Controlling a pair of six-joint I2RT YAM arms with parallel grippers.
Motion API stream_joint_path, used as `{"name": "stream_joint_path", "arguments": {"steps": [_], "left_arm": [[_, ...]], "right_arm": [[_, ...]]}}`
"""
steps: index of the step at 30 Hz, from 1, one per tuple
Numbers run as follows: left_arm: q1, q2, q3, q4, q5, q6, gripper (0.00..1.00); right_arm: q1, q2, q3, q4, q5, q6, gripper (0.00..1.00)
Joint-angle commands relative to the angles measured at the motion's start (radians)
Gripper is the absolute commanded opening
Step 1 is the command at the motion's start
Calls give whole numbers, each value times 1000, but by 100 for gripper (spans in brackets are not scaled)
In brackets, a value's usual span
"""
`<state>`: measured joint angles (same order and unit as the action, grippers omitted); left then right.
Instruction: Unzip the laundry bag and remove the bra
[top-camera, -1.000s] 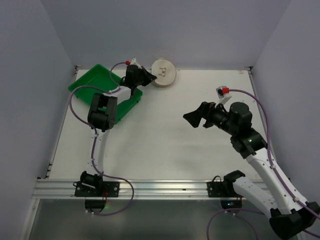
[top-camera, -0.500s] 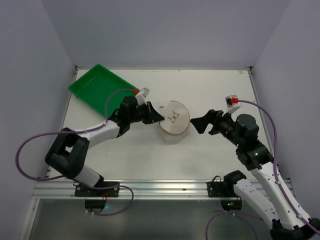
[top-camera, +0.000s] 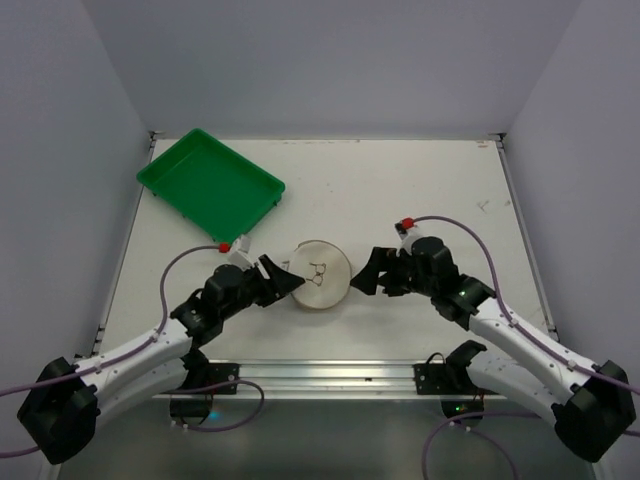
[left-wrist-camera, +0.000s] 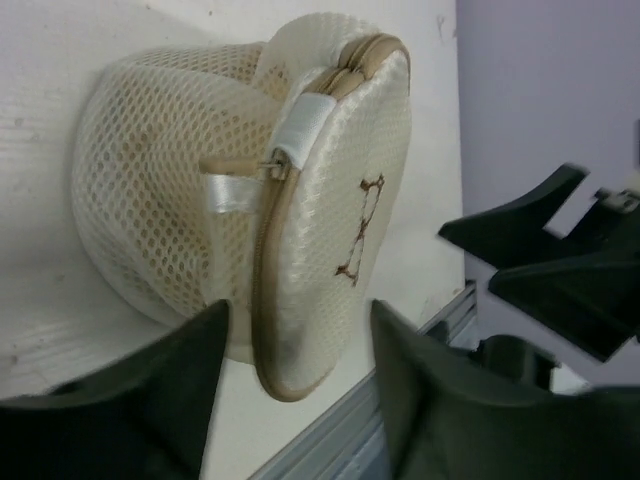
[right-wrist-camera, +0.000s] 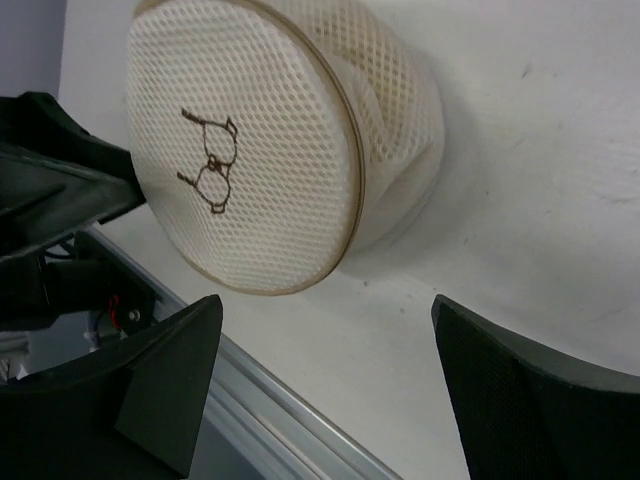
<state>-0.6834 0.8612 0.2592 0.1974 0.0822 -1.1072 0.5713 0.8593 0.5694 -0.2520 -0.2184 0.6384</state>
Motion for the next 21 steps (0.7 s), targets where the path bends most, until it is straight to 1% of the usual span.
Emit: {"name": "stream_joint_path", "arguments": {"steps": [1,2,3,4,5,6,7,8,9,10,11,12,13,14,15,16,17,18,20,21], "left_arm": [[-25,-82,5,-59,-139,-79,71],[-24,-100,27,-102,-147,-53,80],[-24,-105,101,-231,-198,11,89],[-24,-109,142,-293,-228,47,100],[-22,-106,182,-347,-254,87,100],[-19,-97,260,-415,-289,178,100],[-4,-82,302,-433,-294,231,100],[10,-32,339,-479,-298,280,100],[24,-1,420,-501,-286,367,100],[65,37,464,-513,-263,412,100],[85,115,503,-529,-240,453,100],[117,154,573,-523,-172,531,100],[128,194,604,-515,-130,562,100],[136,272,632,-492,-95,587,100],[143,306,672,-475,-11,625,100],[151,343,692,-472,26,633,99],[151,417,712,-492,54,636,98],[151,447,739,-501,112,639,97],[153,508,735,-498,165,623,94],[151,516,700,-487,204,591,92]], "right_arm": [[91,69,-32,103,73,138,87],[101,87,-40,121,65,171,86],[111,118,-52,138,59,184,85],[116,130,-54,166,45,196,85],[119,142,-54,177,41,202,84],[122,150,-51,184,42,204,84],[122,167,-49,191,54,205,83],[122,176,-48,197,57,207,82],[122,188,-39,203,57,207,82],[122,216,-33,217,54,210,81],[122,233,-28,227,39,216,80],[122,250,-19,240,27,221,79],[121,265,-19,278,18,228,79],[122,299,-20,295,1,247,77],[121,316,-25,312,-7,259,77],[122,335,-26,348,-18,271,75],[122,375,-28,365,-32,291,75],[122,394,-26,381,-48,294,74],[119,432,-19,402,-62,306,71],[110,463,0,398,-59,299,69]]}}
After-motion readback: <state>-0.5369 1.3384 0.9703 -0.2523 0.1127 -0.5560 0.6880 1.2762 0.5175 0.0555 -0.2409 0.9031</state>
